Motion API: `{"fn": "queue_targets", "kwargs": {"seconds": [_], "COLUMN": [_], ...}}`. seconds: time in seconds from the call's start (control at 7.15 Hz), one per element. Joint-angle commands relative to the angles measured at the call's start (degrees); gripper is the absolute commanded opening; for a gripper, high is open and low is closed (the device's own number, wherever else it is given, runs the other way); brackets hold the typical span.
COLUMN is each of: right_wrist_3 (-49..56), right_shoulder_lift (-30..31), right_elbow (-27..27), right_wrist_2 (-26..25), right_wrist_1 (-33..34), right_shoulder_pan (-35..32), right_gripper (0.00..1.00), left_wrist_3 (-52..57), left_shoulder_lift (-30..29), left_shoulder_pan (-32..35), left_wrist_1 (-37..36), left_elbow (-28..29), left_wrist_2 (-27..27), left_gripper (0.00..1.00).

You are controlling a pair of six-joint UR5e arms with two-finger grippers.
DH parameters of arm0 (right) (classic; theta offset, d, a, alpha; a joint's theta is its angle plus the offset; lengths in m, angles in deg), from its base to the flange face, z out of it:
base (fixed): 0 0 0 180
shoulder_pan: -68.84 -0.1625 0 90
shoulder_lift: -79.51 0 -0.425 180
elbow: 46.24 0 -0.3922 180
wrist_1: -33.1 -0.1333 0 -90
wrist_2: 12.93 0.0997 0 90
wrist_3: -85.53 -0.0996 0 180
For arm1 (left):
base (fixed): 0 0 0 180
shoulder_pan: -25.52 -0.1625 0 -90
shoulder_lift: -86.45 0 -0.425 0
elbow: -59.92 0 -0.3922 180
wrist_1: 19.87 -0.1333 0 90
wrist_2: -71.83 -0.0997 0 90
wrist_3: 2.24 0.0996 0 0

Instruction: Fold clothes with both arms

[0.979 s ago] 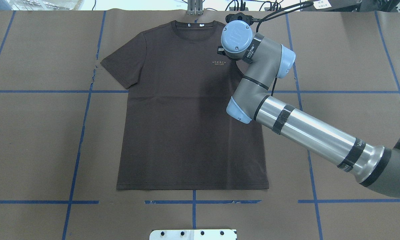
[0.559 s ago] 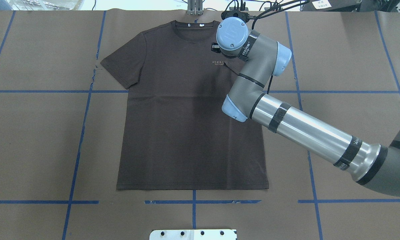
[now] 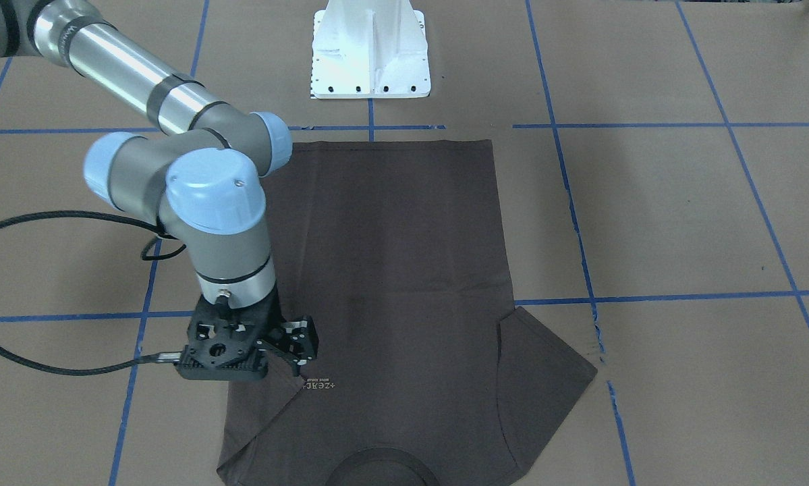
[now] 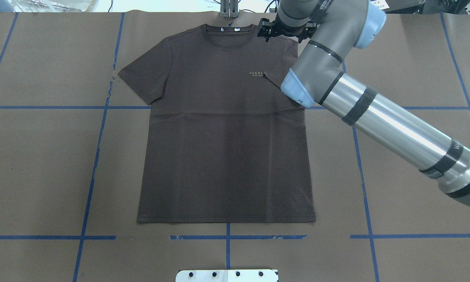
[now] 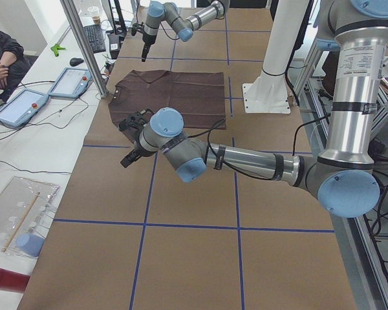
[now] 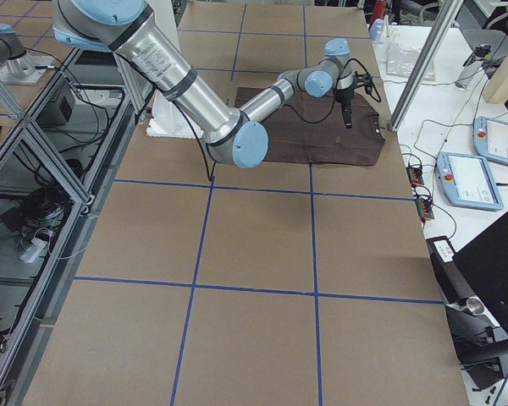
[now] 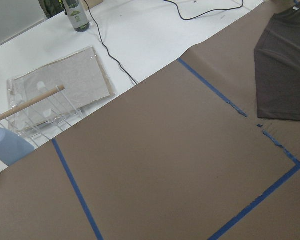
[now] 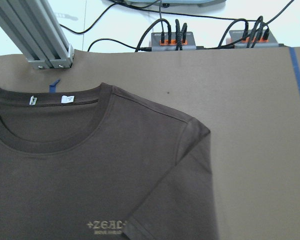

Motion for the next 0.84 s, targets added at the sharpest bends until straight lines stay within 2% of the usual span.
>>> {"fn": "queue_targets", "kwargs": {"seconds": [0.0, 0.28, 0.42, 0.7], "right_wrist_3": [12.9, 25.5, 30.6, 33.0], "right_shoulder_lift": [9.8, 19.0, 23.6, 26.0], "right_elbow": [13.6, 18.0, 20.0, 21.0], "right_wrist_2": [10.7, 18.4, 21.1, 22.3], "right_wrist_1": [6.1, 5.7, 5.6, 5.6], "right_shoulder_pan": [-9.3, -16.2, -18.9, -21.1], "right_gripper": [1.0, 1.0, 1.0, 1.0], "left_wrist_3": [-13.7, -31.1, -38.8, -49.8], "left_shoulder_lift": [-4.1, -9.5, -13.6, -22.2], "left_shoulder_pan": [-7.0, -15.8, -21.2, -27.6], "left_wrist_1": [1.2, 1.2, 1.1, 1.3], "left_elbow": [2.9, 4.2, 7.5, 17.4], "left_wrist_2": [-3.8, -14.1, -18.0, -25.2], "left_gripper": [1.0, 0.97, 0.87, 0.66]}}
